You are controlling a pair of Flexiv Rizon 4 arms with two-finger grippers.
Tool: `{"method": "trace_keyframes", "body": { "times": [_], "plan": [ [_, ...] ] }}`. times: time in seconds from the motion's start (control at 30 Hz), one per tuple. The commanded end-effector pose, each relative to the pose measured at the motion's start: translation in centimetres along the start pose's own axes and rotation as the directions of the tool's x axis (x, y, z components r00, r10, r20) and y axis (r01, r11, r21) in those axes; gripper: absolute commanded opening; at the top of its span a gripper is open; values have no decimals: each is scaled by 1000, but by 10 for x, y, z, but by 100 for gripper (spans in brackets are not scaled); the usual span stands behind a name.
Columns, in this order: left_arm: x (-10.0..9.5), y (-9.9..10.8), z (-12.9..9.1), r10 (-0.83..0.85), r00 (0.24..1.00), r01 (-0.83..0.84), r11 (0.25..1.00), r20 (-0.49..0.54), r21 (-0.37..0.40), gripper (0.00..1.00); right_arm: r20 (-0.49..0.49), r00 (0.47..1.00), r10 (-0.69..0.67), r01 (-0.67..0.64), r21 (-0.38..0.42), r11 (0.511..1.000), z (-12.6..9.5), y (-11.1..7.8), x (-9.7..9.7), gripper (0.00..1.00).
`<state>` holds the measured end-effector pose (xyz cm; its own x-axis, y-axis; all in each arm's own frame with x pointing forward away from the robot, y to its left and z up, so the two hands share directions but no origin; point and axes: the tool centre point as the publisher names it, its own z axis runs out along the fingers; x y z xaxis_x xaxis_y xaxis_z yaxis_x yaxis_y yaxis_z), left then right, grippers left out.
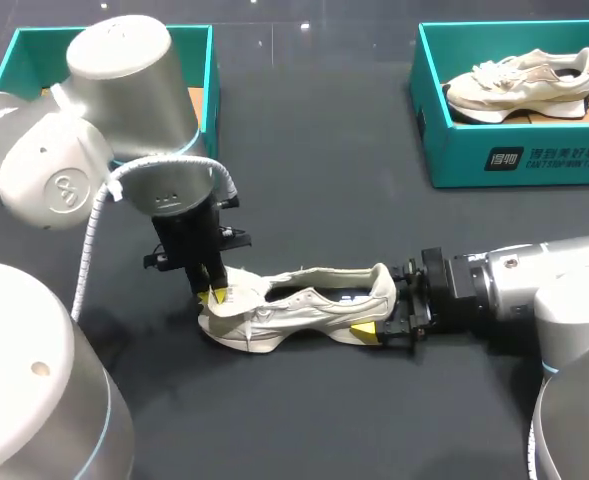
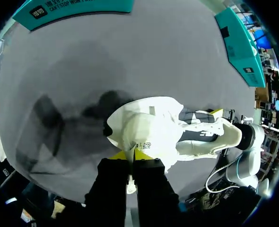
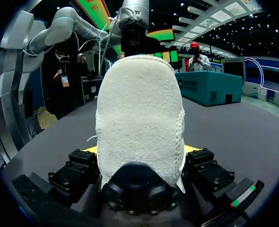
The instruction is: Take the shoe out of the shoebox, open the shoe tongue, remove and reinsert the insole, then place the shoe into the shoebox
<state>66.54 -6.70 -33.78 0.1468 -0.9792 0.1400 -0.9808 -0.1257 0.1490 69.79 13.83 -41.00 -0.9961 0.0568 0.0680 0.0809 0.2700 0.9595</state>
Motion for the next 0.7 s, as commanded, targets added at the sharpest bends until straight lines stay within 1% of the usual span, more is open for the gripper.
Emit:
{"method": "trace_keyframes", "body": {
  "times": [0.03, 0.07, 0.17, 0.3, 0.33, 0.4, 0.5, 0.57, 0.7],
  "plan": [
    [-9, -1, 8, -3, 996, 3, 1000, -92, -3, 13, 0, 1000, 1, -1, 5, 1000, 1, -2, 1, 0],
    [-11, -1, 9, -4, 996, 4, 1000, -87, -6, 16, 0, 1000, 1, -1, 5, 1000, 1, -2, 1, 0],
    [-15, -2, 11, -4, 997, 3, 1000, -71, -13, 18, 0, 1000, 1, -1, 5, 1000, 1, -2, 1, 0],
    [-20, -1, 12, -3, 998, 2, 1000, -55, -13, 33, 0, 1000, 1, -1, 5, 1000, 1, -2, 1, 0],
    [-20, -1, 12, 1, 999, -2, 1000, -48, -13, 35, 0, 1000, 1, -1, 5, 1000, 1, -2, 1, 0],
    [-23, 1, 13, 12, 1000, -12, 1000, -19, -6, 44, 0, 1000, 1, -1, 5, 1000, 1, -2, 1, 0],
    [-25, 1, 13, 19, 1000, -19, 1000, 23, 6, 50, 0, 1000, 1, -1, 5, 1000, 1, -2, 1, 0],
    [-27, 2, 9, 34, 999, -35, 999, 34, 14, 58, 0, 1000, 1, -1, 5, 1000, 1, -2, 1, 0],
    [-25, 4, -4, 48, 998, -49, 998, 26, 28, 56, 0, 1000, 1, -1, 5, 1000, 1, -2, 1, 0]
  ]
}}
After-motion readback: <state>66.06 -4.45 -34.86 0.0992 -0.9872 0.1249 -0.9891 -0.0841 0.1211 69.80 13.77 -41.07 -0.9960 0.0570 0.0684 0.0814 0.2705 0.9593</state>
